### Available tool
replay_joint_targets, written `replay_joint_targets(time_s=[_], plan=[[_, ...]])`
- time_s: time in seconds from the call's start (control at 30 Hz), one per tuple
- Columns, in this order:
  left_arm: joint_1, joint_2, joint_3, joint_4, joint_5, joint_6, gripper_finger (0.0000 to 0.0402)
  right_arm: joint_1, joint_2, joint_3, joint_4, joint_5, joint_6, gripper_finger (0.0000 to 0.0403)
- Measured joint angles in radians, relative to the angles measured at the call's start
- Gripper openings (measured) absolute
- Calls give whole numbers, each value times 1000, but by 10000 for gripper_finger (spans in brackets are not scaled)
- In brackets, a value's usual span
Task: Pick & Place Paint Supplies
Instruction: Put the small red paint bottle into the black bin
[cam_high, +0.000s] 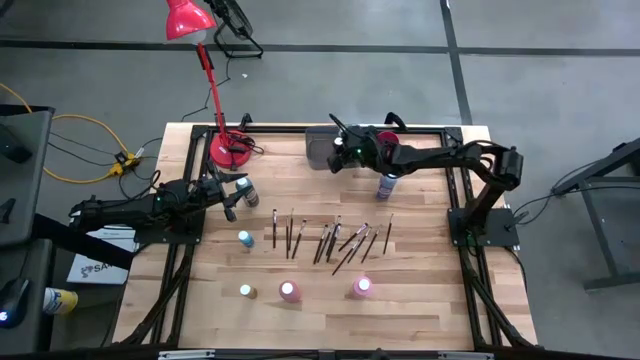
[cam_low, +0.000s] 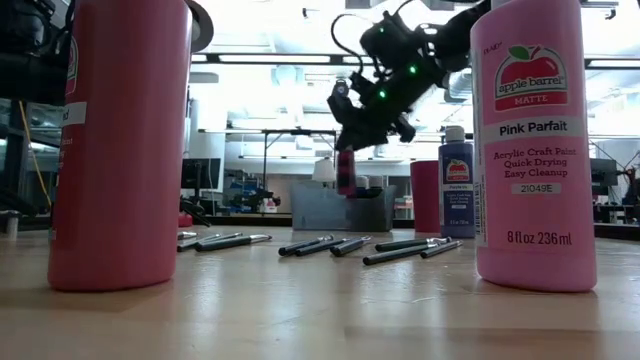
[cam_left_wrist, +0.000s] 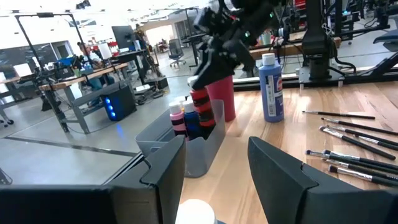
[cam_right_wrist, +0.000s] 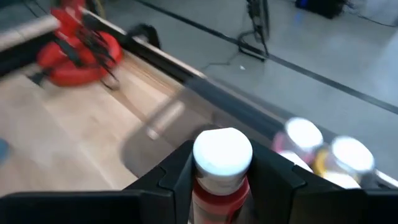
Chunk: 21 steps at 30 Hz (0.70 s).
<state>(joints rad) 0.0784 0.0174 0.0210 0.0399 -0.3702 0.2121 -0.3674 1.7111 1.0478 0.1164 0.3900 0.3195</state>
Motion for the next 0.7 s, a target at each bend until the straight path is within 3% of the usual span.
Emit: replay_joint_targets(time_s=[0.7], plan=[[0, 0, 0, -2, 0, 0, 171, -67, 32, -63, 29, 20, 24, 129]])
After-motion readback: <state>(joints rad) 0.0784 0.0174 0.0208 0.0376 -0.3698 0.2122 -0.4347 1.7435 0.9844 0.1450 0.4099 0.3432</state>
